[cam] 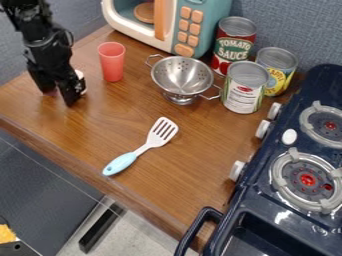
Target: Moved the sushi to the left side of the table
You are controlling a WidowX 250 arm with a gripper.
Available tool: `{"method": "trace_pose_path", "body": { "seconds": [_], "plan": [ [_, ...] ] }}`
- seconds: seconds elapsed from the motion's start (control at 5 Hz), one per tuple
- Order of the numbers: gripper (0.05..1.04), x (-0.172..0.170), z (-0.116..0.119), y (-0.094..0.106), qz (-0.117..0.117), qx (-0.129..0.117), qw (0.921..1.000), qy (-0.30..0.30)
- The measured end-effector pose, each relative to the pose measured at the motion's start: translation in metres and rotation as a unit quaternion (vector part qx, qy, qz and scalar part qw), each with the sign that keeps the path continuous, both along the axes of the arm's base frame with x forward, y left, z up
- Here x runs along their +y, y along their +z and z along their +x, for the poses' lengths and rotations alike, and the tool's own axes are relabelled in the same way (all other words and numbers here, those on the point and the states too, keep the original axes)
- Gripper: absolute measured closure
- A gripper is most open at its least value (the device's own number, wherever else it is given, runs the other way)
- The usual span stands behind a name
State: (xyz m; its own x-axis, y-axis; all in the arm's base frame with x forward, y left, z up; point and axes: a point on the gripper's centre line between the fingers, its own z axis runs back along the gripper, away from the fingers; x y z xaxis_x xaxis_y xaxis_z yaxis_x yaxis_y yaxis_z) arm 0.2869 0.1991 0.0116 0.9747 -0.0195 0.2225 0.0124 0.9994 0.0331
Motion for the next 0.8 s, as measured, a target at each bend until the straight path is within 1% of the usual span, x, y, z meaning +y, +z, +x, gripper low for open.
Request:
{"method": "trace_pose_path", "body": {
  "seconds": [0.2, 0.6, 0.8],
  "plan": [
    [0.083, 0.001, 0.004, 0.0, -0.002, -0.005, 1.0, -0.001],
    [0.083, -0.001, 0.004, -0.001, -0.003, -0.012, 0.9999, -0.002],
    [0.084, -0.011, -0.005, 0.016, 0.037, 0.004, 0.9986, -0.036]
  ]
}}
